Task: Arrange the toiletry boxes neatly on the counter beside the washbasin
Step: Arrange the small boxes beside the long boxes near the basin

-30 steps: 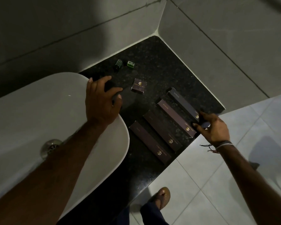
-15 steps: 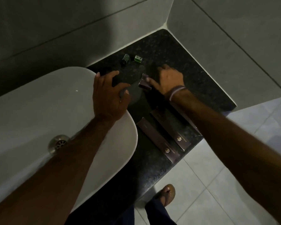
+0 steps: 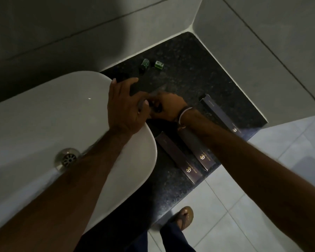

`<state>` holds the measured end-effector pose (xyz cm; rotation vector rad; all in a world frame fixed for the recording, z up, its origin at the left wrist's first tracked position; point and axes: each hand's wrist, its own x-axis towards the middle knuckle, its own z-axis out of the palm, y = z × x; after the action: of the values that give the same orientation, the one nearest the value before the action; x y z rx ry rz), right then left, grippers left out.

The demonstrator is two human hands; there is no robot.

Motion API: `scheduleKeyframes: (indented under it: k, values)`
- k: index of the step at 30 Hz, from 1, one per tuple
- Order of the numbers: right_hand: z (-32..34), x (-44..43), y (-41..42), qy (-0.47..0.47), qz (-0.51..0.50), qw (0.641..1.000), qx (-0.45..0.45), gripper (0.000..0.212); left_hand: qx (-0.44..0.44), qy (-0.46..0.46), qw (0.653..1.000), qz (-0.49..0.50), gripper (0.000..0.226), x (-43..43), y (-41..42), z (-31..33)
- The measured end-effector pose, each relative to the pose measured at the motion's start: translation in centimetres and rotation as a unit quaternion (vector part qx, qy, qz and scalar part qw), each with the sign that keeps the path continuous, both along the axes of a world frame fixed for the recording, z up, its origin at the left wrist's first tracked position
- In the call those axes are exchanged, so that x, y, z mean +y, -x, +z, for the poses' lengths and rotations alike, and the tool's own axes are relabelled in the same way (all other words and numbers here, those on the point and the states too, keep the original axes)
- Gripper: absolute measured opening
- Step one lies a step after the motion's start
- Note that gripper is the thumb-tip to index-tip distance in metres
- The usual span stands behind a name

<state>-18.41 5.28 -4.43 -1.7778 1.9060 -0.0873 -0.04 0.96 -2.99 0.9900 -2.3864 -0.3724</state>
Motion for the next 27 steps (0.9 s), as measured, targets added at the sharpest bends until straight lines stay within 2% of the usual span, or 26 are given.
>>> scheduleKeyframes:
  k: [4,7,11,15,17,20,23,27]
  values:
    - [-0.1,1.0,-0.3,-0.01,0.007,1.0,0.023,0.058,-0.003,0.001,1.0,-0.004,0.044,-0.1,0.0,-0.1]
    - [-0.1,0.6,-0.6,-0.011,-0.05,0.992,0.114,0.055,-0.006,0.004,1.0,-0.004,0.044,-0.1,0.0,-0.2]
    - [-0.1,-0.8,-1.9,-0.001,-0.054,0.977,0.204,0.052,-0.01,0.008,1.0,0.002,0.046,0.0,0.0,-0.1]
    - [0.9,-1.0,0.4,0.015,-0.098,0.982,0.162,0.057,0.0,0.013,1.0,-0.002,0.043,0.0,0.0,-0.2]
    - [1.2,-0.3,1.8,0.026,-0.053,0.991,0.122,0.053,-0.001,0.014,1.0,0.0,0.044,-0.1,0.0,-0.3]
    - [1.2,0.8,1.6,-0.004,0.011,0.997,0.078,0.072,-0.002,0.007,1.0,0.002,0.046,-0.1,0.0,-0.3]
    - [0.7,1.1,-0.2,-0.002,0.022,0.997,0.079,0.058,-0.001,0.009,1.0,0.001,0.045,0.0,0.0,-0.2]
    - [0.4,1.3,-1.8,-0.012,-0.051,0.993,0.103,0.051,0.003,0.017,1.0,0.004,0.045,0.0,0.1,-0.5]
